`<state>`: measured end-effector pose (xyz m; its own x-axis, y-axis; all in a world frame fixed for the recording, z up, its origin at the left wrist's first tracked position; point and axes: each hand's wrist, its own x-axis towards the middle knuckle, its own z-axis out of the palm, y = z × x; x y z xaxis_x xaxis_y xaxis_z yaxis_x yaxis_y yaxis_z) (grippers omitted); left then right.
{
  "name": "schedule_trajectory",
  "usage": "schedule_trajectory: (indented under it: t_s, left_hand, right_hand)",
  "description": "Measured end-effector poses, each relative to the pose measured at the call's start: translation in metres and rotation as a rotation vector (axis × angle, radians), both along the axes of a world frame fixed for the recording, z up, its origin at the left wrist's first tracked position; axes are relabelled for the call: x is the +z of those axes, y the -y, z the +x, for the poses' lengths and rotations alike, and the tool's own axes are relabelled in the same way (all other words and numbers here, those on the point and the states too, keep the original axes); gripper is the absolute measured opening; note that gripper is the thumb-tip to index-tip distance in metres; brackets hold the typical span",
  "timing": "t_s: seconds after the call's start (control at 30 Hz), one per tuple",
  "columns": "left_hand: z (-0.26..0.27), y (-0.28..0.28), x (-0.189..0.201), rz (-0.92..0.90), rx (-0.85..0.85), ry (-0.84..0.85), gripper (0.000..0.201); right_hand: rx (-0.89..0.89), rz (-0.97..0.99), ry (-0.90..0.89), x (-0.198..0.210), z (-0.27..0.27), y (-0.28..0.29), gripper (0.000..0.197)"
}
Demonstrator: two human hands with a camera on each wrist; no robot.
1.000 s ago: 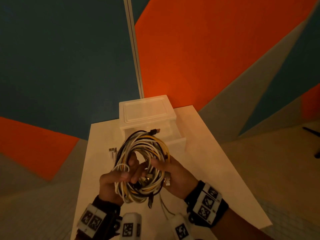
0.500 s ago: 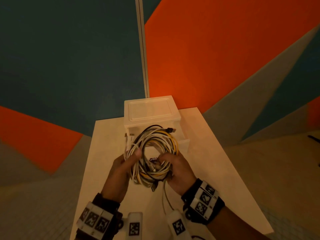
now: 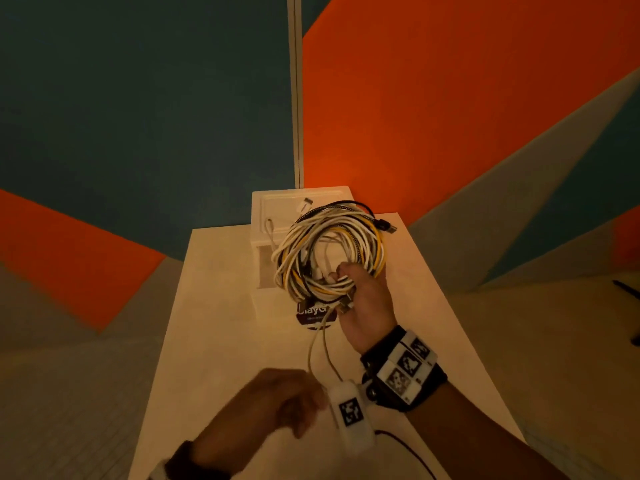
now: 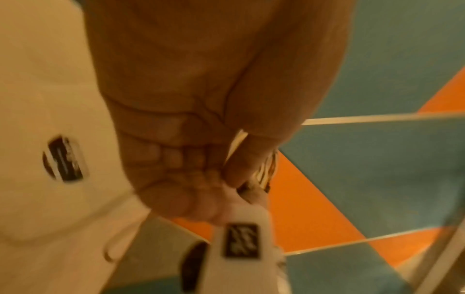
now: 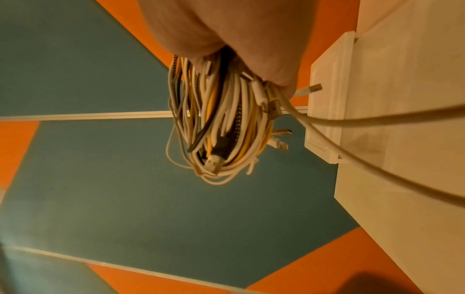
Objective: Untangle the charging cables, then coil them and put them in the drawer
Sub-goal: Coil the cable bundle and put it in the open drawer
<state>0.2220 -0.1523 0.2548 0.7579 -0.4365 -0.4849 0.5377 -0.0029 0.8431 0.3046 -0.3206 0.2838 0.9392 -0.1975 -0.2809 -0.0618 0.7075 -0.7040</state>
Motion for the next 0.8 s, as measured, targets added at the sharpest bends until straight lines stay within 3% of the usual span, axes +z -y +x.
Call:
schedule_trajectory:
  t_s: [0.1, 0.17, 0.3, 0.43, 0.6, 0.8]
  left_hand:
    - [0.004, 0.013, -0.006, -0.006, -0.014, -0.027, 0.018]
    - [0.009, 0.019, -0.005, -0.046, -0.022, -0.043, 0.028]
    - [0.006, 0.030, -0.003, -0.437, 0.006, -0.195, 0.068]
    - [0.013, 0.034, -0.008, -0.679, 0.278, -0.121, 0.074]
    - [0.027, 0.022, -0.017, -0.668, 0.482, -0.002, 0.069]
    - [0.047, -0.003, -0.007, -0.513, 0.397, 0.107, 0.053]
  right_hand:
    - [0.001, 0.003, 0.019, -0.002, 0.000, -0.001, 0.040]
    - [0.027, -0.006, 0.047, -0.002, -0.003, -0.001, 0.040]
    - [0.041, -0.067, 0.064, -0.004, -0.016, -0.009, 0.042]
    - [0.057, -0.095, 0.054, -0.011, -0.028, -0.014, 0.041]
    - [0.134, -0.139, 0.005, -0.019, -0.037, -0.009, 0.036]
    - [0.302, -0.213, -0.047, -0.027, -0.047, -0.001, 0.037]
